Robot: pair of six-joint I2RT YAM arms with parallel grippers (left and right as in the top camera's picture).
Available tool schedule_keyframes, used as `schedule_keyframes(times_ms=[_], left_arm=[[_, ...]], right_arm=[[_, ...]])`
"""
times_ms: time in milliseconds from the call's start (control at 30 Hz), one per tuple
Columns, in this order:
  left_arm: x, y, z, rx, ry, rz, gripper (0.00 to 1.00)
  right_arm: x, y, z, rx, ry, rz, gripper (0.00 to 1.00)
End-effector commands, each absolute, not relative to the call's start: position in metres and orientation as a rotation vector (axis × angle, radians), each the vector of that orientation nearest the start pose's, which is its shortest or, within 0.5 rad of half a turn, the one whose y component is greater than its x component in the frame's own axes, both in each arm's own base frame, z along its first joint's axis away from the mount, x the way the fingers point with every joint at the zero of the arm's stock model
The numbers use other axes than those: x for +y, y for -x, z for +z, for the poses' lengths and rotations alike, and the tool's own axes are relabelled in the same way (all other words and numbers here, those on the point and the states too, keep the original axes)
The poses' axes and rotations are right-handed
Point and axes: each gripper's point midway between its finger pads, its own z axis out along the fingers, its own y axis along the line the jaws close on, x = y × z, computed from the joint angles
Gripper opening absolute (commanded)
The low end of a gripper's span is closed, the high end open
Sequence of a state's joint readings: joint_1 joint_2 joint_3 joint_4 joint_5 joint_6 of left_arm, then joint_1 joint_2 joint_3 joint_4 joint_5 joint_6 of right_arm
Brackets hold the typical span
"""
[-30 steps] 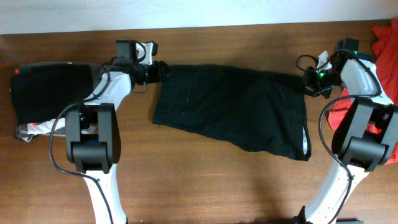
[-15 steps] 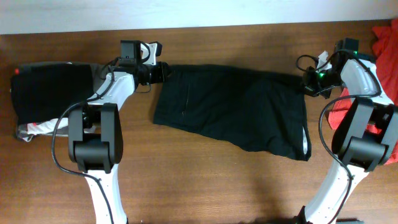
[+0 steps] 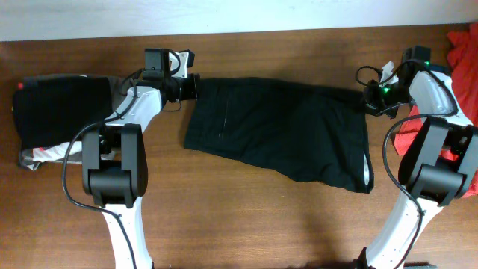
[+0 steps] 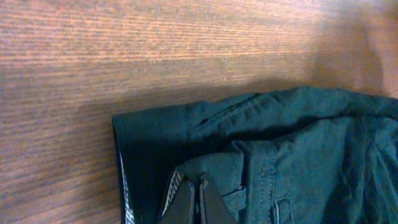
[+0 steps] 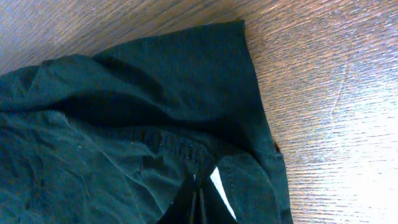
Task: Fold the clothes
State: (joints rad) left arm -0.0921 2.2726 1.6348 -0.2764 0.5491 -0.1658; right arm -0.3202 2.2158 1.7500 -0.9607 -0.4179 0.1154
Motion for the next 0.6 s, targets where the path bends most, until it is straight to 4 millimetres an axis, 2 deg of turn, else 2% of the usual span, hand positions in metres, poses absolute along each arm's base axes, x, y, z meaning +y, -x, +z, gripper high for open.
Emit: schedule_keyframes(times_ms=[0,100,267,433,567], left_arm=[[-0.14,-0.555,0.049,2.422,-0.162,-0.82,0.01],[-0.141,-0.558,0.071,2.371,-0.187,-0.909,0.01],[-0.129,-0.554,0.107,2.31,-0.196,-1.045,0.0],[-0.111,-0.547,0.13,2.318,-0.152,-1.045,0.01],[-0.106,-0.535,0.152,2.323,-0.153,-1.038,0.0]], right_arm=[[-0.076,-0.459,0.043,2.829,-0.531,0.617,0.04],[-0.074,-0.46,0.056,2.812,-0.53,0.652,0.04],[-0.074,-0.457,0.08,2.785,-0.497,0.678,0.04],[-0.077,-0.444,0.106,2.775,-0.496,0.671,0.04],[-0.075,-0.43,0.129,2.777,-0.488,0.667,0.04]])
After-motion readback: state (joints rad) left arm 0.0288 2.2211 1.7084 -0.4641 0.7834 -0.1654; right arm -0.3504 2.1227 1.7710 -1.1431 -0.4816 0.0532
